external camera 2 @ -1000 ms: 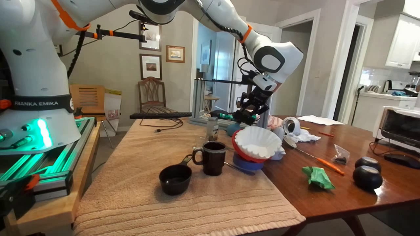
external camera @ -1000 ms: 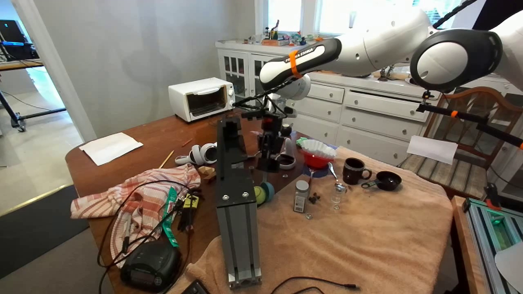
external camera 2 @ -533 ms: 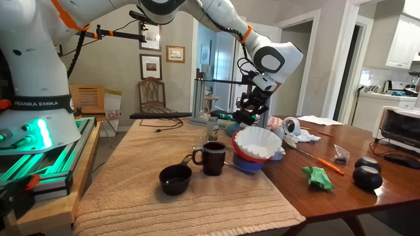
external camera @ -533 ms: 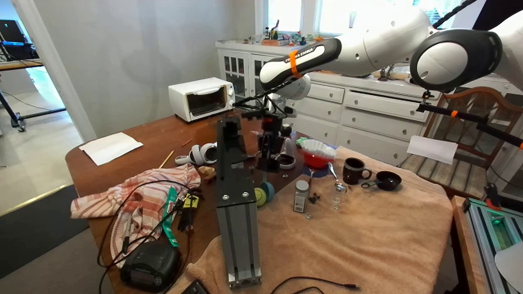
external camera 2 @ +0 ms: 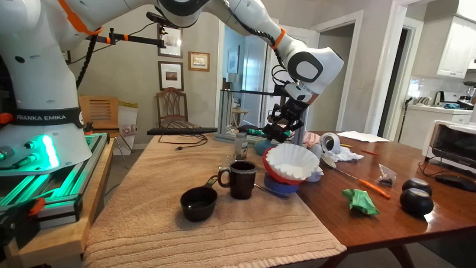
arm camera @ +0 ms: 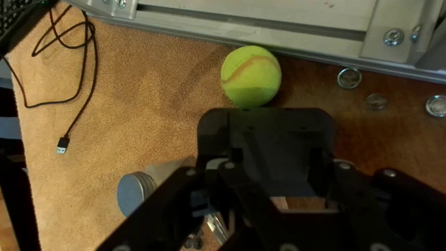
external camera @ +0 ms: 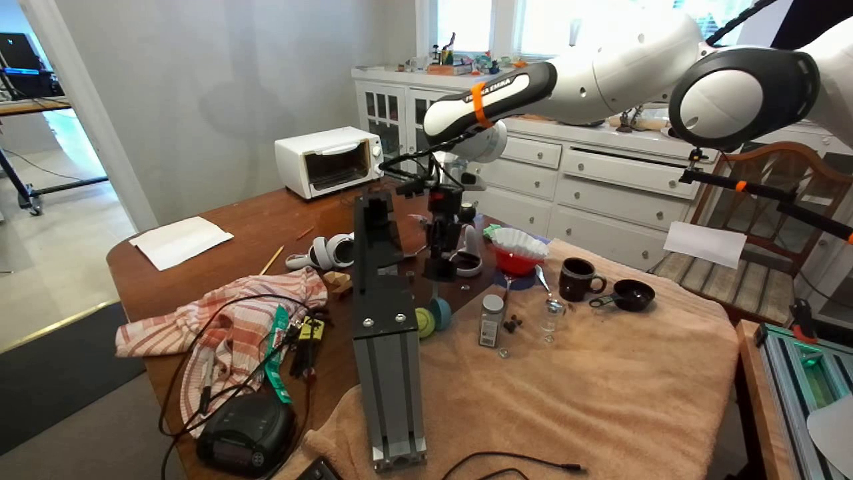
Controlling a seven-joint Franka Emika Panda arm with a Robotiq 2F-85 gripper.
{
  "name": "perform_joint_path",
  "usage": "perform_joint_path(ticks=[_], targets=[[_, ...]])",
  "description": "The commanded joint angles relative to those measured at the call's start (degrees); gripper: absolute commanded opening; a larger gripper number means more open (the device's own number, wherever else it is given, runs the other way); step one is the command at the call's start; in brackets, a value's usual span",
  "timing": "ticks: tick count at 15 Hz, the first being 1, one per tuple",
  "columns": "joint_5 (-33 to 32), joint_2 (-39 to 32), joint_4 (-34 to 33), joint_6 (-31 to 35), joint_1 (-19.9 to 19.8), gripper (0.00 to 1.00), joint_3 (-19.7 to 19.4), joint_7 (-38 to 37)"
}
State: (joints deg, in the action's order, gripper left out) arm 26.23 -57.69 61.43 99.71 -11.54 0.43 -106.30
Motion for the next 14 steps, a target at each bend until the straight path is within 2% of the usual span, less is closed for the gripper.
perform_joint_path(ticks=[1, 4, 11, 14], targets=[[1.81, 0.14, -0.02, -3.04, 0.51, 0.22, 0.16, -4.22], [4.34, -0.84, -0.83, -4.27, -0.18, 0.22, 2.01, -3.71], [12.33, -1.61, 1.07, 7.66, 0.02, 0.22, 3.61, -3.02], [13.57, -2.33, 0.76, 6.81, -0.37, 0.22, 4.19, -1.99]])
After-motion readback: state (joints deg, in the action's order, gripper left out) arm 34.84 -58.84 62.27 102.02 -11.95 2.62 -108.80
